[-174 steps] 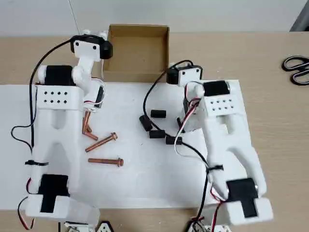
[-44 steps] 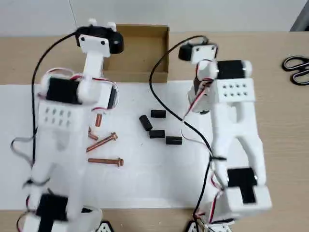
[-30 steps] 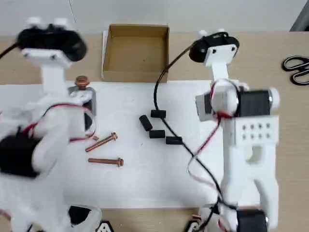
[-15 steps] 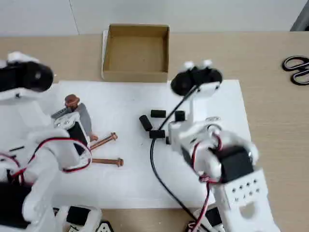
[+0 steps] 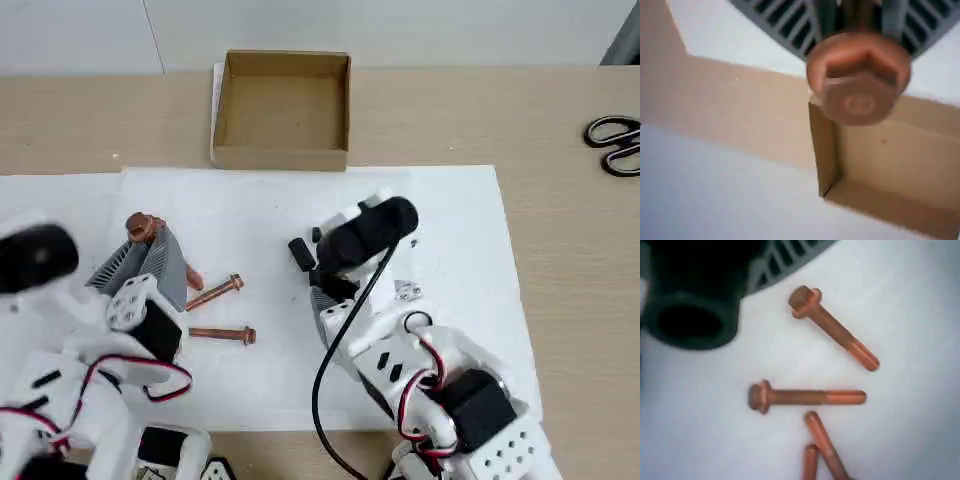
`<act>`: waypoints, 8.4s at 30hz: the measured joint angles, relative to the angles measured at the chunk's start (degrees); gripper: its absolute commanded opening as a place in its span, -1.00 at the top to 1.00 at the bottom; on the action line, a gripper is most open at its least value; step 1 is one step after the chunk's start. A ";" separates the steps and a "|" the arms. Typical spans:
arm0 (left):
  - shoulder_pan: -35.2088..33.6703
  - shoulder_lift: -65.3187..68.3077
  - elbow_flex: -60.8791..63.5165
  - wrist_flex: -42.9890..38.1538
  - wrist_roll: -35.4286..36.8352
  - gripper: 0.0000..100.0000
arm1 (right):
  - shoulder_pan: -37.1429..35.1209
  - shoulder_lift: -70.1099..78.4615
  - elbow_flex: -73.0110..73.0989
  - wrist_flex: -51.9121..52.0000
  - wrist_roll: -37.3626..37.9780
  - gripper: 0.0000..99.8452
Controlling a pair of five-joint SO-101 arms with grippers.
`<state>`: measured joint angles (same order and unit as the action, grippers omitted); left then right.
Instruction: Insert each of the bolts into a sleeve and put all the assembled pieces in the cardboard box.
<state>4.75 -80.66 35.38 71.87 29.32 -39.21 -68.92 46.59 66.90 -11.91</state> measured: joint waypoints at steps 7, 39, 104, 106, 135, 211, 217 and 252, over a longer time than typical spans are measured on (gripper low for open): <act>1.85 -12.57 16.70 -8.00 0.00 0.99 | -4.13 -4.31 3.78 -5.10 0.00 0.99; 16.97 -22.42 22.86 -8.70 6.77 0.99 | -14.51 -24.09 24.18 -10.02 4.75 0.99; 17.93 -22.33 24.53 -6.51 -1.05 0.99 | -17.49 -24.26 30.07 -19.87 4.75 0.99; 17.93 -22.33 24.53 -6.51 -1.14 0.99 | -17.49 -24.26 30.07 -19.87 4.75 0.99; 23.12 -22.51 24.35 3.43 -1.49 0.99 | -17.67 -24.26 30.15 -19.87 4.84 0.99; 26.46 -22.51 27.60 8.09 -8.09 0.98 | -17.49 -24.35 31.30 -19.87 7.74 0.99; 26.90 -22.59 27.69 8.97 -8.97 0.97 | -17.67 -24.26 31.38 -19.87 7.74 0.99; 21.63 -22.68 29.01 8.79 -13.80 0.67 | -15.30 -24.18 31.56 -19.78 7.74 0.99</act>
<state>26.37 -103.34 64.40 80.66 15.52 -54.51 -93.10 78.15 47.12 -4.18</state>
